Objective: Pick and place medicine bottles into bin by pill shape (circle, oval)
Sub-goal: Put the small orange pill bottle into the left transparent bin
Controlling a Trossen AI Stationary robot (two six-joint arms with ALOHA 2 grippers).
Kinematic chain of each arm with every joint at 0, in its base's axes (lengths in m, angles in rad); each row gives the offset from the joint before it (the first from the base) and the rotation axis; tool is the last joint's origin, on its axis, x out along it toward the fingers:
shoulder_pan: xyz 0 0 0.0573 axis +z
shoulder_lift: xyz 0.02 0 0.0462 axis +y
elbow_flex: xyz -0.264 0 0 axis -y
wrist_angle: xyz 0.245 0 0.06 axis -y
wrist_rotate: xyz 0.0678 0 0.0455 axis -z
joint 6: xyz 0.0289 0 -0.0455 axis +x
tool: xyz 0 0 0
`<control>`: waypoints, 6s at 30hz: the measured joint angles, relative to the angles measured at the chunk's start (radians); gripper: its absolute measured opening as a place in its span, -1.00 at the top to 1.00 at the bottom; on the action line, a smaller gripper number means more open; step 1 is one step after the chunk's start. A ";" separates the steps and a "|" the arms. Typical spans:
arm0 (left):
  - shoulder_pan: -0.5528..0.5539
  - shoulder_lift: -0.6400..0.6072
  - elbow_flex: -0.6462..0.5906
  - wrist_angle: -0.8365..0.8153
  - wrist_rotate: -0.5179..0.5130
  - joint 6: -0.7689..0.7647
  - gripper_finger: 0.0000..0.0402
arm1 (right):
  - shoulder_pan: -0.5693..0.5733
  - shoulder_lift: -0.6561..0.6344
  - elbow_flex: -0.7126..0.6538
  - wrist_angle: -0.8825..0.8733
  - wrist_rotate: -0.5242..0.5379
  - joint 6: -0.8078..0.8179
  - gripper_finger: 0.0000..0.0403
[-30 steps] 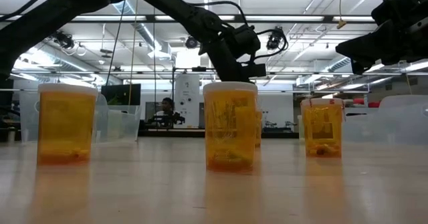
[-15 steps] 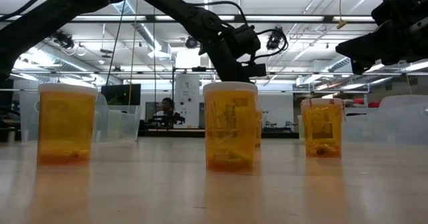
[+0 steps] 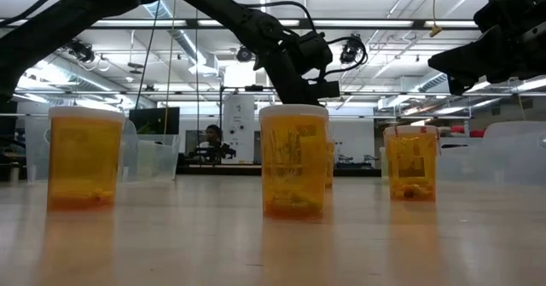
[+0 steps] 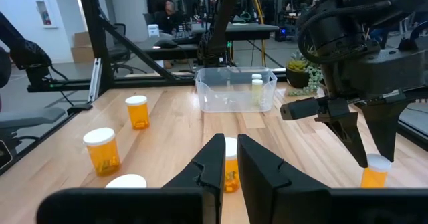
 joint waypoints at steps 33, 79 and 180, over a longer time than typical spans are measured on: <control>0.020 -0.018 0.138 -0.158 -0.003 0.027 0.38 | 0.000 0.000 0.000 0.000 0.000 0.000 0.77; -0.047 -0.046 0.192 -0.733 0.020 -0.243 0.38 | 0.000 0.000 0.000 0.000 0.000 0.000 0.77; -0.370 -1.291 -1.289 -0.339 -0.307 -1.101 0.30 | 0.000 0.033 0.002 -0.007 0.000 0.000 0.77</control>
